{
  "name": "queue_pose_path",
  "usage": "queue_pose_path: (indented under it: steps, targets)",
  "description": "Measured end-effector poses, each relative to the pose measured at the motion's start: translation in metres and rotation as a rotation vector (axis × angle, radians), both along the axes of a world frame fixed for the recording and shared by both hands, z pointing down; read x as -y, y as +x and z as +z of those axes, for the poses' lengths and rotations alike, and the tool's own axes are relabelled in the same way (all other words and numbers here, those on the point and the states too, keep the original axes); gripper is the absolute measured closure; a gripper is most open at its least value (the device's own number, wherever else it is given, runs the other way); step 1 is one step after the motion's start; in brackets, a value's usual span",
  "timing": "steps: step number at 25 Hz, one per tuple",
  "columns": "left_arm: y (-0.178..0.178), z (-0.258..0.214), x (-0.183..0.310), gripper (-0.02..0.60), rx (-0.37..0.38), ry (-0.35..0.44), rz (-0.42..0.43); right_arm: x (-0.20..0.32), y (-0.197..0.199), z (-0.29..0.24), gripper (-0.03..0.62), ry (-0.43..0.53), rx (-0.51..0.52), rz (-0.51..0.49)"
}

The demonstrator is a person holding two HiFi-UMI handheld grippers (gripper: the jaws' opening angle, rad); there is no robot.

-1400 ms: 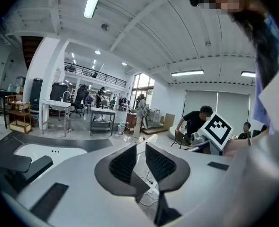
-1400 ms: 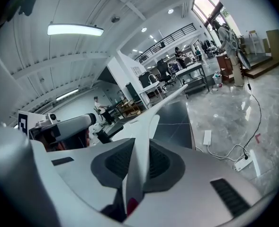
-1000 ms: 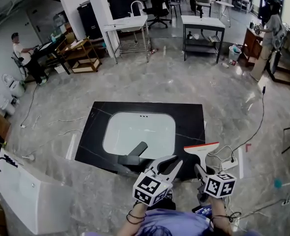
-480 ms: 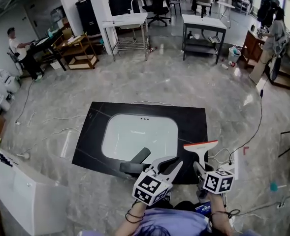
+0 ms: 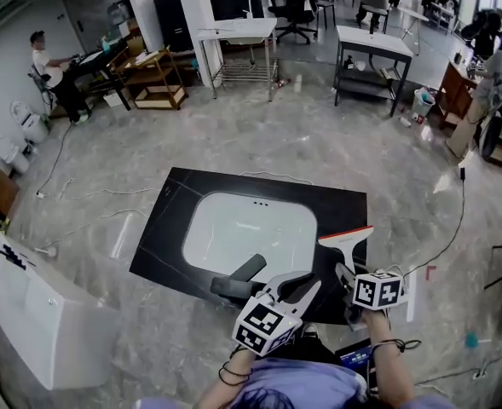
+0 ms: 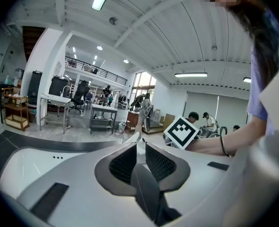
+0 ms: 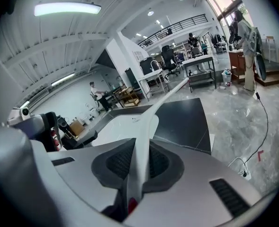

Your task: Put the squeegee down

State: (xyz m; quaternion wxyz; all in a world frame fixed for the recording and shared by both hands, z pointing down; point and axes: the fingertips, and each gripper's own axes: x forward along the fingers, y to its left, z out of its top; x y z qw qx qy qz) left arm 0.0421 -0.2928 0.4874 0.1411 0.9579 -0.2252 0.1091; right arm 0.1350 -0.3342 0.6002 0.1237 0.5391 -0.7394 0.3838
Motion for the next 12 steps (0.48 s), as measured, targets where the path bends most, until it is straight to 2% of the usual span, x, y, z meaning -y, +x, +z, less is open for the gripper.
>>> queue_pose_path:
  steps: [5,8,12]
  targets:
    - [0.004,-0.003,0.016,0.515,-0.007,0.011,-0.057,0.018,-0.002,0.036,0.548,-0.07,-0.022,-0.082]
    - [0.008,-0.006,0.018,0.515,-0.003,0.012,-0.068,0.019,0.003,0.05,0.548,-0.111,-0.047,-0.102]
    - [0.011,-0.008,0.02,0.515,0.004,0.009,-0.085,0.022,0.008,0.067,0.548,-0.156,-0.019,-0.102]
